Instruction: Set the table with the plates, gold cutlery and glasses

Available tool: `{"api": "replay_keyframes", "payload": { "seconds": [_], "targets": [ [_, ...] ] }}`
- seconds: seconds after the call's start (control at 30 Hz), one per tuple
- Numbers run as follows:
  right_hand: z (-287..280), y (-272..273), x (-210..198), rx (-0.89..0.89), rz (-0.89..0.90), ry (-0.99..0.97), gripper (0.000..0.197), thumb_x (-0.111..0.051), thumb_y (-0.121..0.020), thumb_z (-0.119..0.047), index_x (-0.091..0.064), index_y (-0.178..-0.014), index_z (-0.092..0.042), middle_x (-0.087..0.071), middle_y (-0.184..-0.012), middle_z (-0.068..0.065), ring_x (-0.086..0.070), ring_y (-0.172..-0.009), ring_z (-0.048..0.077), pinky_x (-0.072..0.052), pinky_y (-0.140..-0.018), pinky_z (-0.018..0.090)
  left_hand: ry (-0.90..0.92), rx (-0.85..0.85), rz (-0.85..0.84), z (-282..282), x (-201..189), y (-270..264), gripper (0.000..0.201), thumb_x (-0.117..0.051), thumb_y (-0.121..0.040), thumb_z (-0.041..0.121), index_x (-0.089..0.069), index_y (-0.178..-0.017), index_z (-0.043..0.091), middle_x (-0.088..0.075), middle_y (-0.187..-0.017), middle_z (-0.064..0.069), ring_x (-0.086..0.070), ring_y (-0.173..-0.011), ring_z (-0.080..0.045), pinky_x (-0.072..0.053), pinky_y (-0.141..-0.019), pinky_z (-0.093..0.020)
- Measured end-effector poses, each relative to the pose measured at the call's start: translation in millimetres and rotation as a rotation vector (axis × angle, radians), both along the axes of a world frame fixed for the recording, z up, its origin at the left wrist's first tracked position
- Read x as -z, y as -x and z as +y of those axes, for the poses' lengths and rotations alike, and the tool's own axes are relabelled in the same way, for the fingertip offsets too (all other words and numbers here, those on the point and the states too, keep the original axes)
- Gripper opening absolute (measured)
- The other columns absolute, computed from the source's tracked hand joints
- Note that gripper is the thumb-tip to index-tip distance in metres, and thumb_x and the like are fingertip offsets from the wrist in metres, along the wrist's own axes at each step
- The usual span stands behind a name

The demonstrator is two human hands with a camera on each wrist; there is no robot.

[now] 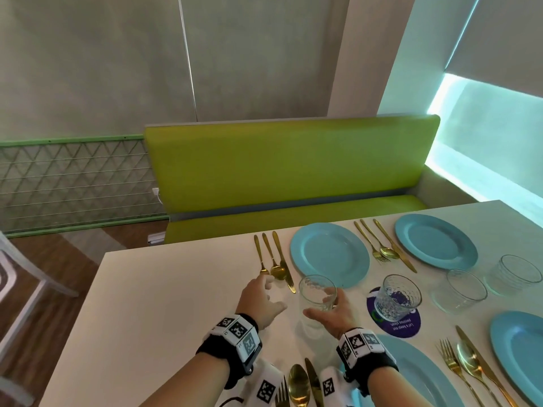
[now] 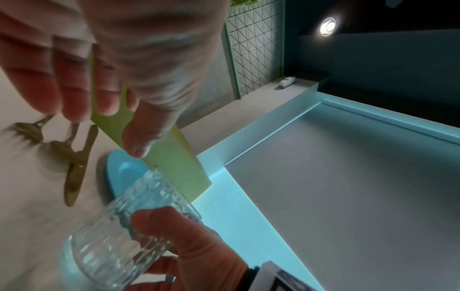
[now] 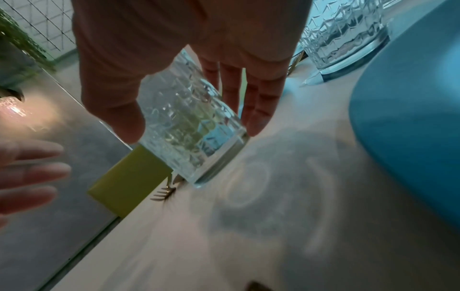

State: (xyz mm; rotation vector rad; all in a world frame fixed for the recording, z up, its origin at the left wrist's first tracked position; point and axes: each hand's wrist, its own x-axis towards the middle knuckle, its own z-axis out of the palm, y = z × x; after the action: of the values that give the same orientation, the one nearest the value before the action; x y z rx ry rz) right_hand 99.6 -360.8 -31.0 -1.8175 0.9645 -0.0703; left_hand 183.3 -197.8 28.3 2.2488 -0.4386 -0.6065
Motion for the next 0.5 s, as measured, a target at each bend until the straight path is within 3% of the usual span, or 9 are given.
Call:
{"api": "replay_keyframes", "payload": {
  "seconds": [0.23, 0.5],
  "targets": [
    [11, 5, 16, 0.049, 0.053, 0.025, 0.079, -0.087, -0.058, -0.02, -0.046, -0.125, -0.015, -0.058, -0.125, 0.011, -0.057, -0.112, 0.027, -0.046, -0.097, 0.037, 0.02, -0.03, -0.002, 11, 0, -2, 0.048, -0.07, -0.081, 0.021, -0.051, -0.125, 0.017, -0.057, -0.124, 0.0, -0.056, -0.089, -0.011, -0.044, -0.082, -0.02],
    [20, 11, 8, 0.037, 0.123, 0.045, 0.083, -0.084, -0.062, -0.015, -0.04, -0.132, -0.015, -0.056, -0.129, 0.012, -0.053, -0.119, 0.029, -0.043, -0.099, 0.036, 0.039, -0.011, -0.01, 26, -7, -1, 0.04, -0.068, -0.083, 0.022, -0.055, -0.12, 0.016, -0.061, -0.118, 0.0, -0.055, -0.089, -0.011, -0.044, -0.082, -0.02]
  ]
}}
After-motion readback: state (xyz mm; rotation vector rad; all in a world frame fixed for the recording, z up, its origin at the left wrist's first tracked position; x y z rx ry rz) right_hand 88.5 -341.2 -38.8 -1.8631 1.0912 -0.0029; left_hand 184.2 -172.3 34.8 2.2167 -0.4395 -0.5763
